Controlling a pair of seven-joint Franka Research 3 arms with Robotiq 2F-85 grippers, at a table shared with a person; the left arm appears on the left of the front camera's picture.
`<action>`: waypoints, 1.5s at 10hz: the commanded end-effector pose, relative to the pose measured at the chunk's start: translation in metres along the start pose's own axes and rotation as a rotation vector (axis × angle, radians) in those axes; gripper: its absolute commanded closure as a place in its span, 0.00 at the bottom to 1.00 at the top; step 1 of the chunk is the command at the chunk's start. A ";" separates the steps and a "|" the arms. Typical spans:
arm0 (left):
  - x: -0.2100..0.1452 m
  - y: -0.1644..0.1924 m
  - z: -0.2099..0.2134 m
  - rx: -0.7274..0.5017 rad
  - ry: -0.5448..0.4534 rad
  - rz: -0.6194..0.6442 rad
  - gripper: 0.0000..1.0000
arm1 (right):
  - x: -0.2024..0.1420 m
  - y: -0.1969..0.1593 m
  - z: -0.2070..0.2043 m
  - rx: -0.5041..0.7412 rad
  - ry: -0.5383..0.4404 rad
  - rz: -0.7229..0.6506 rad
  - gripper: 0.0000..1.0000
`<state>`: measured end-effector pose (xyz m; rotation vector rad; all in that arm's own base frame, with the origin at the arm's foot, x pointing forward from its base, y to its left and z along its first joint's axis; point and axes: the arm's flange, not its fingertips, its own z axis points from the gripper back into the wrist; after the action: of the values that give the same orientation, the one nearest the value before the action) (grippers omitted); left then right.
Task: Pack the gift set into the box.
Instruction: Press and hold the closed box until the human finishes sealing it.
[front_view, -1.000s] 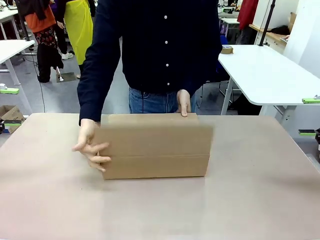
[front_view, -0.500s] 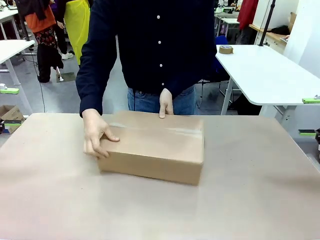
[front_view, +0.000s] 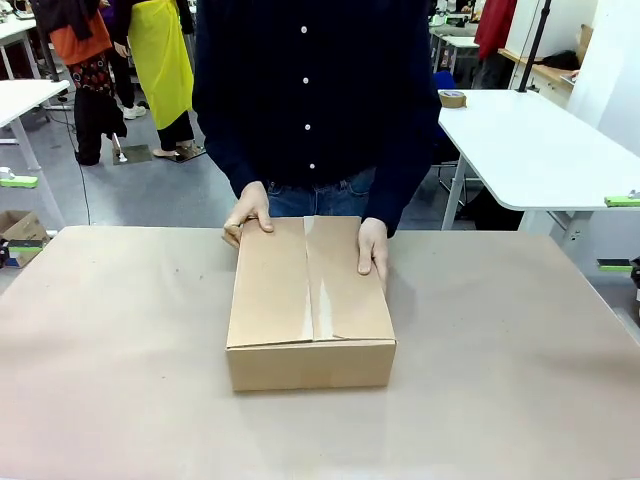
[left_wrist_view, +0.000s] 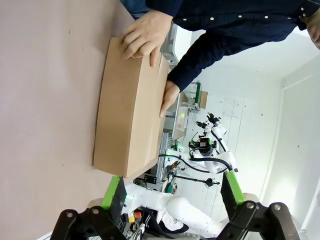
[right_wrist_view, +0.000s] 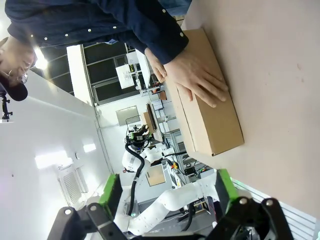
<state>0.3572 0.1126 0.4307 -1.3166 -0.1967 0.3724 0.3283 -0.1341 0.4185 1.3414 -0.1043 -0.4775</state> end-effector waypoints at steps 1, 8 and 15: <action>-0.002 0.000 0.000 -0.009 0.004 -0.016 0.00 | -0.001 -0.001 0.000 0.002 0.006 0.025 0.00; -0.025 -0.042 -0.126 -0.298 0.022 -0.621 0.00 | -0.010 0.059 -0.212 -0.099 0.261 0.877 0.00; -0.031 -0.049 -0.187 -0.383 0.021 -0.795 0.00 | -0.032 0.080 -0.300 -0.082 0.513 1.359 0.00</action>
<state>0.3879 -0.0481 0.4453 -1.4388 -0.6602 -0.2104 0.3971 0.1507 0.4365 0.9699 -0.3526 0.6671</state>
